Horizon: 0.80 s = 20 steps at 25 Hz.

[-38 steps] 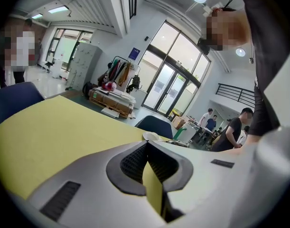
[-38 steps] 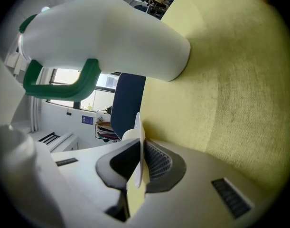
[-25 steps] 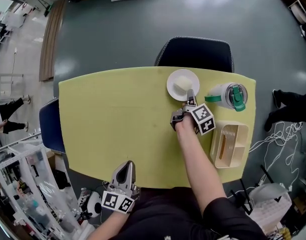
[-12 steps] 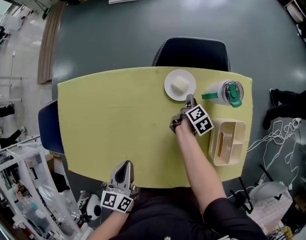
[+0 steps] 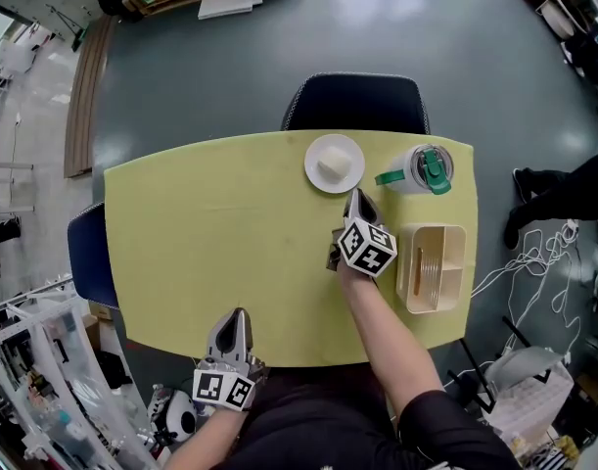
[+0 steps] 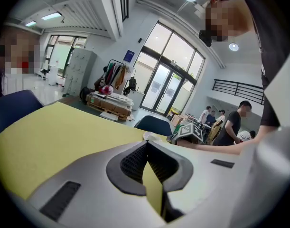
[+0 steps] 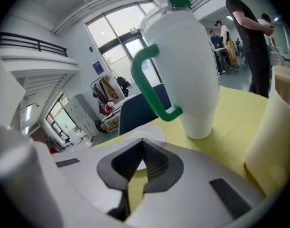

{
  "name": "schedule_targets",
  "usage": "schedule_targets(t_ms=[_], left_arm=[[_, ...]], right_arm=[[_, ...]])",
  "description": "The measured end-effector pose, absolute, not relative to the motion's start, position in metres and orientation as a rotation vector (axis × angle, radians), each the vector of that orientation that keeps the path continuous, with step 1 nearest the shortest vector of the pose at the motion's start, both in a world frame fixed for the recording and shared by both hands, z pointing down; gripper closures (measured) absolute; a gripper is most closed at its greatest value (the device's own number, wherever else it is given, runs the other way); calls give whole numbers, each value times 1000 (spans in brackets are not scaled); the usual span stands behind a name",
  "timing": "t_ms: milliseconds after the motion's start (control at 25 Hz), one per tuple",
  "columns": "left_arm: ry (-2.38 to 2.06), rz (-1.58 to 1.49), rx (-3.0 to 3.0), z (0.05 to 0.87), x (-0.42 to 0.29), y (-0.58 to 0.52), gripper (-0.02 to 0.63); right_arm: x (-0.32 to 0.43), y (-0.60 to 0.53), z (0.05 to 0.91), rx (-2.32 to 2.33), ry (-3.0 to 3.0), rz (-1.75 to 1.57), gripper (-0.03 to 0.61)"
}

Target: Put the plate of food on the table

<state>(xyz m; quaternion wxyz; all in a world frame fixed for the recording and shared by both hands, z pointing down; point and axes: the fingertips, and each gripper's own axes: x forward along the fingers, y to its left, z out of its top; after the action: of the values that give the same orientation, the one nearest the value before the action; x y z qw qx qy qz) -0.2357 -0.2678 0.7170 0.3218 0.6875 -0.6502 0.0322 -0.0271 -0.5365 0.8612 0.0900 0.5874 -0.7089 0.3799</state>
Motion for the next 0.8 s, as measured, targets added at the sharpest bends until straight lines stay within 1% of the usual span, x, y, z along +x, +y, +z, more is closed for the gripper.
schedule_targets(t_ms=[320, 800], left_arm=[[-1723, 65, 1856, 697, -233, -270, 604], [-1704, 2, 2018, 636, -214, -290, 604]], right_arm=[[-35, -512, 817, 1604, -2239, 934, 566], [-31, -463, 695, 1446, -2450, 644, 566]])
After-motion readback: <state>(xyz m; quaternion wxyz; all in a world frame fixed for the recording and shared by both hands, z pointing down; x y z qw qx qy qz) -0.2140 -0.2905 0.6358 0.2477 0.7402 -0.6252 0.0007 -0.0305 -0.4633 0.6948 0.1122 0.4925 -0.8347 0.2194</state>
